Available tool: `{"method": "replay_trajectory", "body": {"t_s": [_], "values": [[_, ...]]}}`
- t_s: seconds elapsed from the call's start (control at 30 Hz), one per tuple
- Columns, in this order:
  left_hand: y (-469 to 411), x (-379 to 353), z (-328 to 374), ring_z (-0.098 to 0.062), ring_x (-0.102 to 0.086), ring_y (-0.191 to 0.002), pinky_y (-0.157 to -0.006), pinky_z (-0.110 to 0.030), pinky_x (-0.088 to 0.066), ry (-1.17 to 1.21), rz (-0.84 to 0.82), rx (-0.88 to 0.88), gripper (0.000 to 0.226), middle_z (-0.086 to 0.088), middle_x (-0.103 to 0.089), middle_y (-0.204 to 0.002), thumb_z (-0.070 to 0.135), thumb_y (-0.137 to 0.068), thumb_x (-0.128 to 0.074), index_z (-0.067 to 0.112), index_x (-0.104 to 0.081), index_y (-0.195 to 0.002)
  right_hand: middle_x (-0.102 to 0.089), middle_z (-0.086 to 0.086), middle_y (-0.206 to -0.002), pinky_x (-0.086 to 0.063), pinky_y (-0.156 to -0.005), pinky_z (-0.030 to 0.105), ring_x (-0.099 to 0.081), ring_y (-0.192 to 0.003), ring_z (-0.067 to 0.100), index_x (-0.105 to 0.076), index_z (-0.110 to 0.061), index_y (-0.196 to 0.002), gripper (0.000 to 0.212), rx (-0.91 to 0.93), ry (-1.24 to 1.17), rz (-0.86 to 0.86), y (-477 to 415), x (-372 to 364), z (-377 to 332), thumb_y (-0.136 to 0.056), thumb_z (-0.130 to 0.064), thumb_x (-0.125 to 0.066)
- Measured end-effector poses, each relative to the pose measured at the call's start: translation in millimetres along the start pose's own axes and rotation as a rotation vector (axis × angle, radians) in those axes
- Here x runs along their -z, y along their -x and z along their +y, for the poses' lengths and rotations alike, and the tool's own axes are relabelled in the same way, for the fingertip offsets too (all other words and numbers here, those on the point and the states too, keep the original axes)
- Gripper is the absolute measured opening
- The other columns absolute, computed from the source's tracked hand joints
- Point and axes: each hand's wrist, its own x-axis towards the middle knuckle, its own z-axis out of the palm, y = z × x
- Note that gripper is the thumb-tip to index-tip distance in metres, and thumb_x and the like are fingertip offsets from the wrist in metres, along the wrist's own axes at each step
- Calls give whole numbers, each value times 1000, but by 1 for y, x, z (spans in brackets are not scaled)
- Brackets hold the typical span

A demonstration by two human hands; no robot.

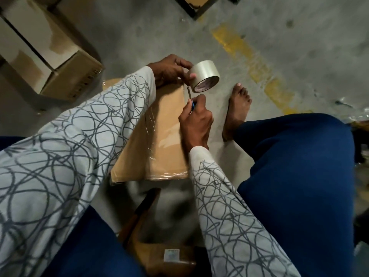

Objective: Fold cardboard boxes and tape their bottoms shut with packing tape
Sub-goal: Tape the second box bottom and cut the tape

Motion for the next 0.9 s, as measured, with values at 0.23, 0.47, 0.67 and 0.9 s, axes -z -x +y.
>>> {"method": "replay_trajectory", "body": {"t_s": [0.23,0.47,0.67,0.9], "values": [[4,8,-11,-3,-62,-59,-58,-16,-48,16,2,-33,33,6,-72,-67,5,-83,-78,-2,-71,-115,-70,24,-79,-54,-59,46,-65,-69,46,-67,-3,-98,12,81,94,-67,-14,-5,3,-93,-13,-61],[5,13,-17,-12,-62,-67,-64,-23,-52,41,5,-42,34,-7,-71,-78,5,-78,-81,-3,-73,-110,-69,26,-100,-48,-73,39,-64,-92,43,-68,-2,-109,20,47,256,-309,-24,-1,-8,-93,-10,-58],[11,7,-11,-12,-71,-72,-70,-23,-58,81,13,-40,30,0,-77,-78,3,-78,-81,-1,-73,-107,-67,20,-109,-51,-79,38,-65,-100,37,-66,-3,-110,23,-95,288,-343,-39,6,-24,-88,-9,-63],[16,10,-13,-19,-74,-80,-79,-29,-60,231,153,-130,34,-1,-77,-80,0,-85,-74,-10,-67,-116,-69,15,-82,-61,-66,36,-73,-79,34,-60,-8,-79,7,-485,186,-369,17,4,34,-85,-12,-60]]}}
